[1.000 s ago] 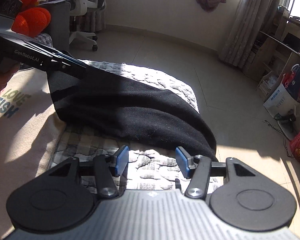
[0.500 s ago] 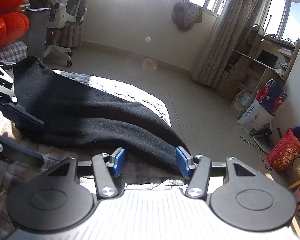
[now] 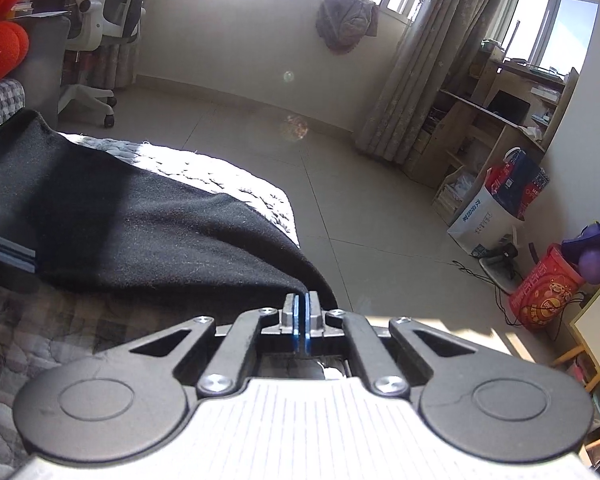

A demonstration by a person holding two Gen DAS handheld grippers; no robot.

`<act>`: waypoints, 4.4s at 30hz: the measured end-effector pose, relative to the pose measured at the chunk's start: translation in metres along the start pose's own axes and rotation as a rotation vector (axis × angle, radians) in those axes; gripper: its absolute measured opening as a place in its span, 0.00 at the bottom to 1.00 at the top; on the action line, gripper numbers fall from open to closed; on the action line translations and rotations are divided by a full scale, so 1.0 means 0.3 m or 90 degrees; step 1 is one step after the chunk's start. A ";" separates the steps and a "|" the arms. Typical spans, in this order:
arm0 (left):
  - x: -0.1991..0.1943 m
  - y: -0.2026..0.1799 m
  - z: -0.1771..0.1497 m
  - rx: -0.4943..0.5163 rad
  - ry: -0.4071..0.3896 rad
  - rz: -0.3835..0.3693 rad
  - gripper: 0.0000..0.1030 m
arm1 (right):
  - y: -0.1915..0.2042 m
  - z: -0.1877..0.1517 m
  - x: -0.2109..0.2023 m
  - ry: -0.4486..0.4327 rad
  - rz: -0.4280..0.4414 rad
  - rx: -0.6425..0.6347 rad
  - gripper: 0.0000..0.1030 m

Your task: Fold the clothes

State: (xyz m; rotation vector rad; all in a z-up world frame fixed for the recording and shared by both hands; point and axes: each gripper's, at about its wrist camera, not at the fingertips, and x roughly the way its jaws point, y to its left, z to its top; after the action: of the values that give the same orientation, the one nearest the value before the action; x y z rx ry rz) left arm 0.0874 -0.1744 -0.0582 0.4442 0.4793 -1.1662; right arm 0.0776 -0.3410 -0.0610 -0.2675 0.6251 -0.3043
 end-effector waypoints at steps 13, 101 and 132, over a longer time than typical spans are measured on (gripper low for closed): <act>-0.038 0.050 0.006 -0.060 -0.049 -0.052 0.36 | -0.098 0.050 -0.029 0.007 0.093 0.186 0.14; -0.517 0.149 -0.306 -0.452 0.026 0.456 0.97 | 0.036 0.090 0.053 0.049 0.050 0.570 0.44; -0.554 0.200 -0.337 -0.497 0.031 0.467 0.97 | 0.122 0.240 -0.219 -0.219 -0.019 0.388 0.08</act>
State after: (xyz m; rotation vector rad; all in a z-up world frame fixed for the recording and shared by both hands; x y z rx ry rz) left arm 0.0786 0.0283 -0.0408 -0.0512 0.6912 -0.2103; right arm 0.0779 -0.2728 0.0177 0.2548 0.1684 -0.4507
